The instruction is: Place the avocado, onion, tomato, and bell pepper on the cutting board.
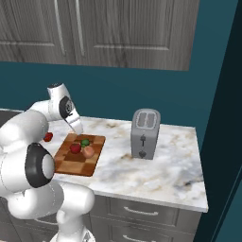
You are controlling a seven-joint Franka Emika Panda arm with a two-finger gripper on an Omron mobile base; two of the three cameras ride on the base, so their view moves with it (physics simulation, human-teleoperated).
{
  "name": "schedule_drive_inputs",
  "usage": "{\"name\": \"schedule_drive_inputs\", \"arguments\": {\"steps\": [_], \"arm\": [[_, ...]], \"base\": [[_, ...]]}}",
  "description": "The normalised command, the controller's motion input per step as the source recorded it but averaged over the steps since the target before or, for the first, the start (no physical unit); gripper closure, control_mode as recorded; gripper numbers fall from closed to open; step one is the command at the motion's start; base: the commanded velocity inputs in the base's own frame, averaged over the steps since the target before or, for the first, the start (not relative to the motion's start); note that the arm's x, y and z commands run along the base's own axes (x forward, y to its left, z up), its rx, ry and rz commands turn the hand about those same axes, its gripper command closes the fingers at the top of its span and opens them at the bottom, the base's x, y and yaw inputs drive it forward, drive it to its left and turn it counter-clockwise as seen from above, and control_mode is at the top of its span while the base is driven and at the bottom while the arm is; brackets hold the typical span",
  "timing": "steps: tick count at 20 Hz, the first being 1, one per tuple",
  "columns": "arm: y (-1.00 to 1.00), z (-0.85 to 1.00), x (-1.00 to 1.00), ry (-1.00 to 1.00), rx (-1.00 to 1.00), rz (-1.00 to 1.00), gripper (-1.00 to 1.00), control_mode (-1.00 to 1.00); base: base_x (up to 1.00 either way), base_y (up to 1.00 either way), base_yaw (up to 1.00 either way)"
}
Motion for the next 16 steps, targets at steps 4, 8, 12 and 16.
{"name": "schedule_drive_inputs", "arguments": {"steps": [4, 8, 12, 16], "arm": [[1.0, -0.31, 0.09, 0.0, 0.01, 0.1, -1.0, -1.0], [1.0, -0.36, 0.3, 0.0, 0.0, 0.06, -1.0, -1.0], [0.74, 0.07, 0.38, -0.04, 0.03, 0.03, -1.0, -1.0], [0.35, 0.45, 0.0, -0.09, 0.02, 0.02, -1.0, -1.0]], "base": [[0.0, 0.0, 0.0], [0.0, 0.0, 0.0], [0.0, 0.0, 0.0], [0.0, 0.0, 0.0]]}}
